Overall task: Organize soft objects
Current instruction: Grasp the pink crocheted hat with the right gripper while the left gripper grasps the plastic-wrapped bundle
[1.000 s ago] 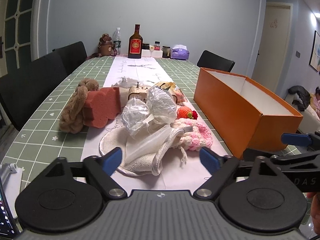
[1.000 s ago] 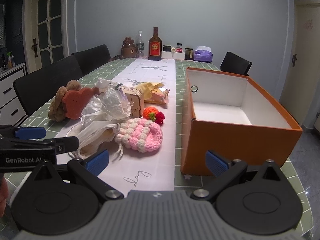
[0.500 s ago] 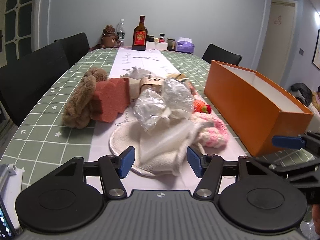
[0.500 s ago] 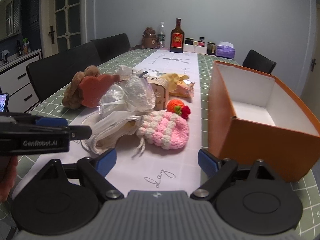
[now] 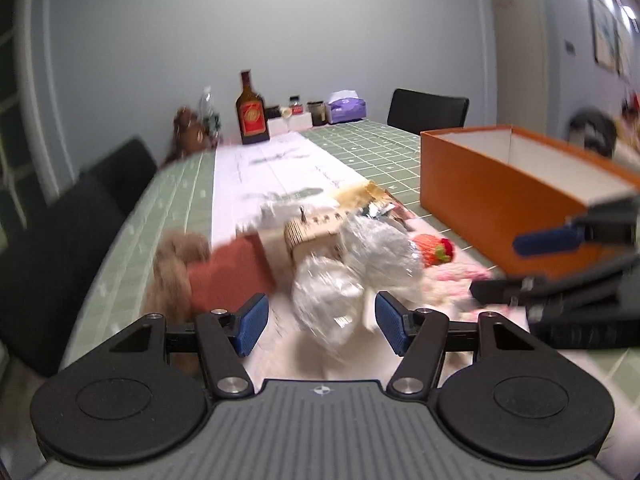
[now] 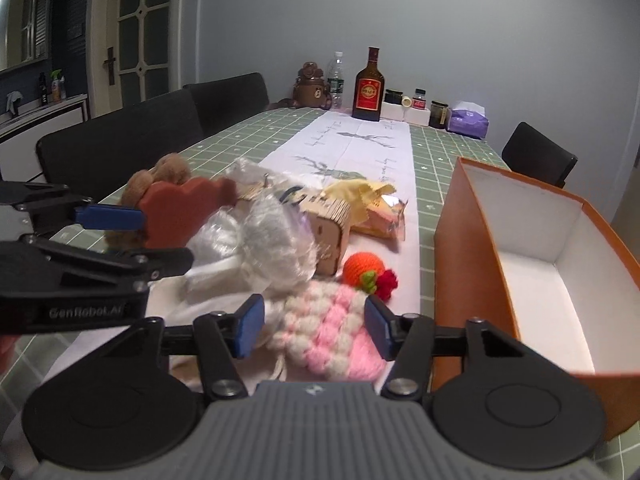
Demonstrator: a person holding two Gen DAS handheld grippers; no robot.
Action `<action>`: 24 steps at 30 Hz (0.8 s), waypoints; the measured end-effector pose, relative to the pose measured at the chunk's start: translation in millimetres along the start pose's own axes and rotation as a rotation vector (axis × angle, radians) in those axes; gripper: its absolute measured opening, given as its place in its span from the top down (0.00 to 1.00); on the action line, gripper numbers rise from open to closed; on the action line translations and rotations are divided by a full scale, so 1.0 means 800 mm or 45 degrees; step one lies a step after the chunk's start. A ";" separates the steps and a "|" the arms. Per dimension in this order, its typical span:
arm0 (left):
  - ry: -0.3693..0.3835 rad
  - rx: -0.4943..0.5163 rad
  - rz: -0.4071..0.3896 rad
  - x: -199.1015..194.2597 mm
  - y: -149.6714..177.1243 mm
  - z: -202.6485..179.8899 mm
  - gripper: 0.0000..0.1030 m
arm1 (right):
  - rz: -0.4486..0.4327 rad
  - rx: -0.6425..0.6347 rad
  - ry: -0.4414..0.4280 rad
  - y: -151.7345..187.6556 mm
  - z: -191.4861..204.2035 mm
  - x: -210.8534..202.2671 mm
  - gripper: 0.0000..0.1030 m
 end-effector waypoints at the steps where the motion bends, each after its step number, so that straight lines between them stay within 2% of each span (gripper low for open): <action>1: 0.009 0.042 0.009 0.006 -0.003 -0.002 0.28 | 0.003 0.011 0.000 -0.005 -0.002 0.006 0.51; 5: 0.062 0.274 0.063 0.037 -0.007 -0.023 0.23 | 0.036 0.033 -0.041 -0.018 -0.004 0.032 0.51; 8: 0.011 0.501 0.082 0.059 -0.001 -0.046 0.23 | 0.089 0.028 -0.044 -0.014 -0.002 0.053 0.51; 13: -0.033 0.657 0.139 0.089 0.010 -0.059 0.23 | 0.150 0.027 -0.056 -0.003 -0.005 0.075 0.52; 16: -0.017 0.672 0.155 0.100 0.011 -0.060 0.24 | 0.176 0.040 -0.068 0.002 -0.008 0.082 0.52; 21: -0.035 0.620 0.204 0.116 0.019 -0.055 0.38 | 0.188 0.051 -0.084 0.008 -0.010 0.088 0.52; 24: -0.051 0.559 0.199 0.116 0.021 -0.053 0.45 | 0.184 0.060 -0.099 0.009 -0.011 0.089 0.52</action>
Point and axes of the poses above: each gripper's, at about its wrist camera, not at the fingertips, and x roughly the way its jaws point, z to its left, y to its underside, the point moved 6 cm from there along x, roughly the way its jaws point, and after that the axes turned 4 degrees about y, right-handed, at the moved point
